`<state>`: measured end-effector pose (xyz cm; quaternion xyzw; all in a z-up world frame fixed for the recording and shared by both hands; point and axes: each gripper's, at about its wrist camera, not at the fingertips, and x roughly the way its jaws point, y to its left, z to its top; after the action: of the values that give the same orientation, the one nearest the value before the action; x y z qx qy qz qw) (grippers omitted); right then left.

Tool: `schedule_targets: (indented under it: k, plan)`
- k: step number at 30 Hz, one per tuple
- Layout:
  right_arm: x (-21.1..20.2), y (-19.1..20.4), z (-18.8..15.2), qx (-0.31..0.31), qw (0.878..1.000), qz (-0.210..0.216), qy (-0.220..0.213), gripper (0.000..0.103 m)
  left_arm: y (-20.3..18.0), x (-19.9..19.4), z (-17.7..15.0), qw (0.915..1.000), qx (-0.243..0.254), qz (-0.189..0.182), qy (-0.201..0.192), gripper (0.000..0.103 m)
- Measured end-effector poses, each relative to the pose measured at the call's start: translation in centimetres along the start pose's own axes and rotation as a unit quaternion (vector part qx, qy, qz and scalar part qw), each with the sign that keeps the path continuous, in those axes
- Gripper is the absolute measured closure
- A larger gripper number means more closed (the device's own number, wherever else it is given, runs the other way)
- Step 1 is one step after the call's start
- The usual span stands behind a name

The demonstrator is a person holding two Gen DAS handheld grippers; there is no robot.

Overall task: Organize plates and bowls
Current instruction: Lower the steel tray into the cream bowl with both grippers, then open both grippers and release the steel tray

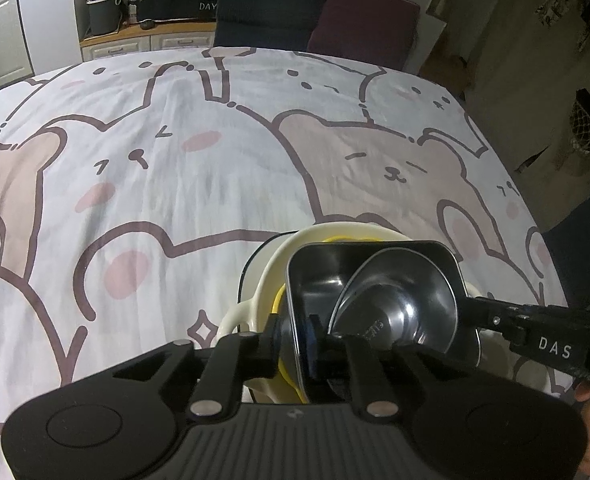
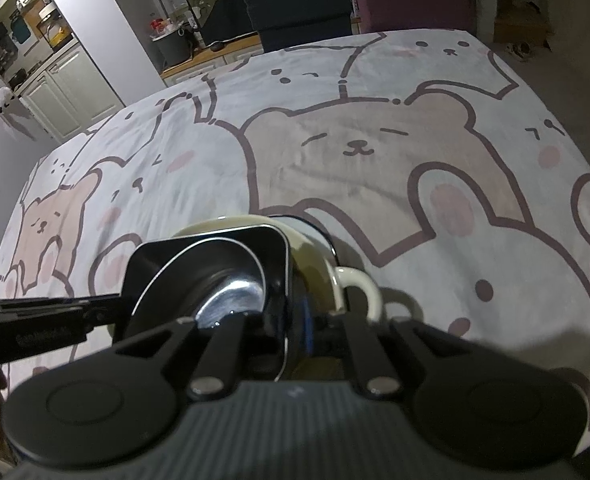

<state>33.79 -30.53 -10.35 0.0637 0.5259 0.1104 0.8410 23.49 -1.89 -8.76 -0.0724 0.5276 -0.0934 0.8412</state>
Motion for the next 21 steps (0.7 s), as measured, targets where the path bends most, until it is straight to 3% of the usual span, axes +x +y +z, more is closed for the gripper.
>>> schedule_targets:
  k: [11, 17, 21]
  plan:
    - [-1.1, 0.1, -0.2, -0.007, 1.000, 0.002, -0.010, 0.087, -0.2, -1.4, -0.4, 0.9999, 0.001, 0.000, -0.014, 0.079]
    - [-2.7, 0.1, -0.3, -0.013, 0.999, 0.001, -0.033, 0.079, -0.4, -2.6, -0.8, 0.9996, 0.000, 0.002, -0.029, 0.056]
    - [-4.1, 0.5, -0.5, -0.029, 0.998, -0.003, -0.056, 0.062, -0.7, -4.1, -1.0, 0.9985, -0.003, 0.009, -0.055, 0.033]
